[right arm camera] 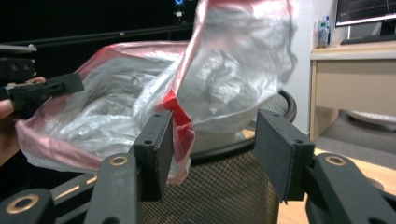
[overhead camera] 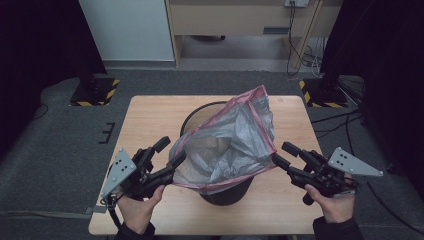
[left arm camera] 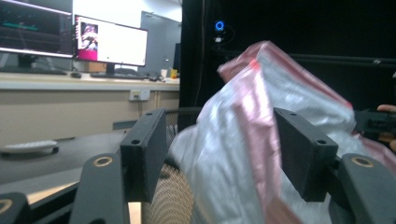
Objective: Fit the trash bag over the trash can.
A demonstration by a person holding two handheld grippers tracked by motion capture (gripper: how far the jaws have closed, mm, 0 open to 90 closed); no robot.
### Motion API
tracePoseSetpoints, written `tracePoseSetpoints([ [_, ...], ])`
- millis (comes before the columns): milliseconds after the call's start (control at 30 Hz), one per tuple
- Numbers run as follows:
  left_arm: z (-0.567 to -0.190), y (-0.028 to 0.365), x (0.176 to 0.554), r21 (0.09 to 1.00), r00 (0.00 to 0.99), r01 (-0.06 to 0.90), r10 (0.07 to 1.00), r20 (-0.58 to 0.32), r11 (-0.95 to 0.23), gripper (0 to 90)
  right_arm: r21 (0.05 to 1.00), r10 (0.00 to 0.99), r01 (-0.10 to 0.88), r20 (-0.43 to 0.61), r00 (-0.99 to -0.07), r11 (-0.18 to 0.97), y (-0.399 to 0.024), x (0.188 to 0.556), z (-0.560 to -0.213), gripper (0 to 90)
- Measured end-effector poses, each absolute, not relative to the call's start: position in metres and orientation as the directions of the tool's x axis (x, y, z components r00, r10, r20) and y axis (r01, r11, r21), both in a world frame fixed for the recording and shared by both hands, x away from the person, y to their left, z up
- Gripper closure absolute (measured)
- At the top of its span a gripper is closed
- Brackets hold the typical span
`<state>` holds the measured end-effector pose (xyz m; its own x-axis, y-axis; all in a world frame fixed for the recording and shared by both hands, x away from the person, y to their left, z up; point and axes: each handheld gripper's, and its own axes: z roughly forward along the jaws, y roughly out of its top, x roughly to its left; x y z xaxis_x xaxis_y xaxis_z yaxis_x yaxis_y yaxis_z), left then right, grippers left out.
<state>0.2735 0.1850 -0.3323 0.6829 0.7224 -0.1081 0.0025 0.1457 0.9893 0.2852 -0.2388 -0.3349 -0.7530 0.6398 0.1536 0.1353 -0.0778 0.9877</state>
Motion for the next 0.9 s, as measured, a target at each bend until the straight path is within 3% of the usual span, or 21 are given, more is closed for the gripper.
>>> tracePoseSetpoints([
  [100,-0.324,0.182,0.284,0.989,0.693,0.022,0.711,-0.120,0.145,37.1,0.989,0.635,0.124,0.148,-0.758,-0.083,-0.237,0.284,-0.333,49.8],
  [267,-0.314,0.179,0.300,0.990,0.698,0.071,0.703,-0.136,0.121,41.7,0.988,0.603,0.147,0.146,-0.785,-0.047,-0.234,0.284,-0.336,68.0],
  [367,-0.316,0.178,0.305,0.988,0.697,0.109,0.700,-0.152,0.107,54.8,0.987,0.594,0.159,0.147,-0.791,-0.033,-0.234,0.286,-0.340,81.3],
  [500,-0.327,0.182,0.309,0.984,0.682,0.145,0.710,-0.178,0.108,78.0,0.984,0.595,0.176,0.150,-0.790,-0.015,-0.235,0.288,-0.346,90.0],
  [567,-0.332,0.186,0.308,0.983,0.673,0.151,0.718,-0.177,0.101,85.9,0.981,0.599,0.194,0.156,-0.785,-0.002,-0.235,0.289,-0.349,90.0],
  [900,-0.367,0.196,0.291,0.982,0.614,0.153,0.768,-0.181,0.110,89.1,0.968,0.726,0.249,0.193,-0.660,-0.030,-0.237,0.297,-0.369,90.0],
])
